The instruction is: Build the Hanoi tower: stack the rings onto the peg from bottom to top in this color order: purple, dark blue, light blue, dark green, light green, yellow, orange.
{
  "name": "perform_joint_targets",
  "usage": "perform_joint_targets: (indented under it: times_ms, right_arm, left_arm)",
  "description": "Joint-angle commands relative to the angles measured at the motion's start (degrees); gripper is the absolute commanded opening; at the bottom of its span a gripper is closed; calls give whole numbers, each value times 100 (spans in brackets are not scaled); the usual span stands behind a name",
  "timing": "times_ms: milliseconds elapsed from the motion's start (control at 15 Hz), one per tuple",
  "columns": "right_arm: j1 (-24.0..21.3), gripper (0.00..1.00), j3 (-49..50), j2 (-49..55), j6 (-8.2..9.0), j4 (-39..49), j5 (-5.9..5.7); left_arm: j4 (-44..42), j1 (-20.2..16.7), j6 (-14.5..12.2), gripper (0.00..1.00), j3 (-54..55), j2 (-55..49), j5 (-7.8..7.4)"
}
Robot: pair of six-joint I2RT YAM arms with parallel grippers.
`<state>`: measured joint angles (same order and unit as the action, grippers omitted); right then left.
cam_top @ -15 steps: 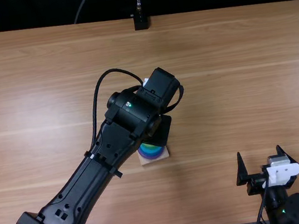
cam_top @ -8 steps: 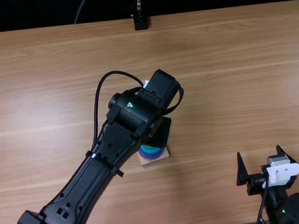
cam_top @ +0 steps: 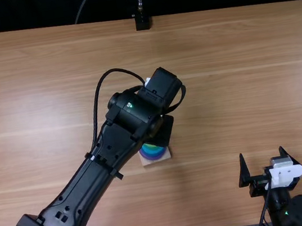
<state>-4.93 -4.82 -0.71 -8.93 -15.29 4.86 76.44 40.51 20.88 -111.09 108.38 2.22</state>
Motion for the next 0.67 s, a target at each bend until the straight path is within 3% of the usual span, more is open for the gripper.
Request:
perform_joint_targets:
  times_ms: [0,467,600]
  right_arm:
    - [-61,100,394,71,-14,-302,-12]
    - [-61,100,394,71,-14,-302,-12]
    - [-61,100,394,71,-25,-302,-12]
  left_arm:
    - [-19,1,31,0,-229,61,52]
    - [2,-52,21,0,-229,210,95]
    - [2,-342,21,0,-220,34,105]
